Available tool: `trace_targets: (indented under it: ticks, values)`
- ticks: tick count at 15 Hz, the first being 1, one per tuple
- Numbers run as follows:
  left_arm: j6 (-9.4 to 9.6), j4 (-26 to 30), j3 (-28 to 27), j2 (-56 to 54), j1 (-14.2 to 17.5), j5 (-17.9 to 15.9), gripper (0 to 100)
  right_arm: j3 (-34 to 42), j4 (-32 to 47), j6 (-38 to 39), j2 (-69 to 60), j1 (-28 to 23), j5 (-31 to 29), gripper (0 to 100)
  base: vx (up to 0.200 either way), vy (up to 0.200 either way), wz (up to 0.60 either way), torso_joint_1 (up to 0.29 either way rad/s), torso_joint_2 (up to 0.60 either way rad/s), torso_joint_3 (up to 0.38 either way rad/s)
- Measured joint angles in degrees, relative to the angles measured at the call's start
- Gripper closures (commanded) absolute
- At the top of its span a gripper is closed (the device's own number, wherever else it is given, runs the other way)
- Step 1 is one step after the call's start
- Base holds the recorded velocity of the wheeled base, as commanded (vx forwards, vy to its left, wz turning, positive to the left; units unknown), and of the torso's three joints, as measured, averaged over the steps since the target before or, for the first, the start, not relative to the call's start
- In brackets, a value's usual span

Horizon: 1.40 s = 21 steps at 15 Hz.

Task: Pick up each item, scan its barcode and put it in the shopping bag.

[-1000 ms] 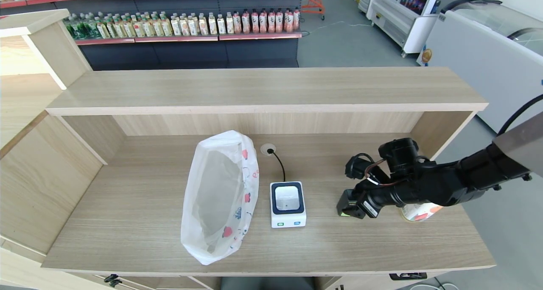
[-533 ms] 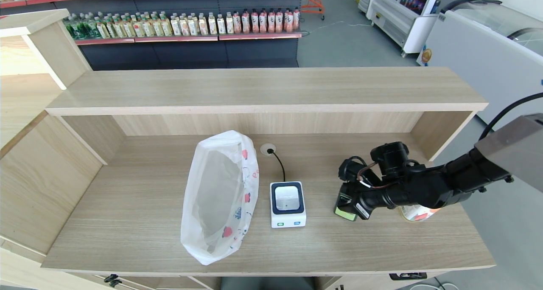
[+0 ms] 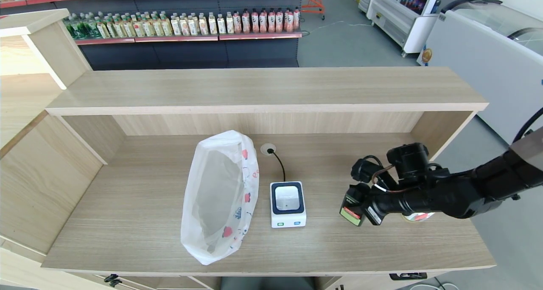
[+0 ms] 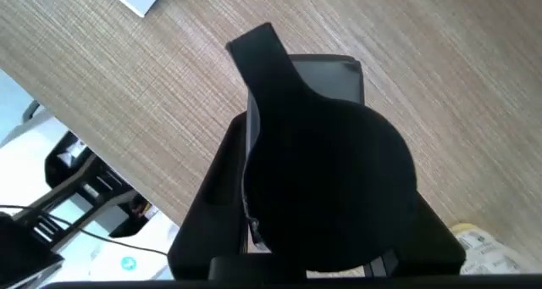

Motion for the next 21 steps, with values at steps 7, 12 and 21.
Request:
trace_targets:
  ticks: [7,12,21]
  values:
    - [-0.02,0.0,0.0,0.0,0.0,0.0,0,22.7,-12.6,-5.8,-28.2,-7.2,1.5,100,0.000,0.000,0.00,0.000,0.00,0.000]
    - [0.00,0.0,0.0,0.0,0.0,0.0,0,31.3,-19.9,-51.0,-38.6,-8.7,18.2,100,0.000,0.000,0.00,0.000,0.00,0.000]
    - [0.00,0.0,0.0,0.0,0.0,0.0,0,21.8,-9.0,-118.7,-21.9,9.3,41.2,100,0.000,0.000,0.00,0.000,0.00,0.000]
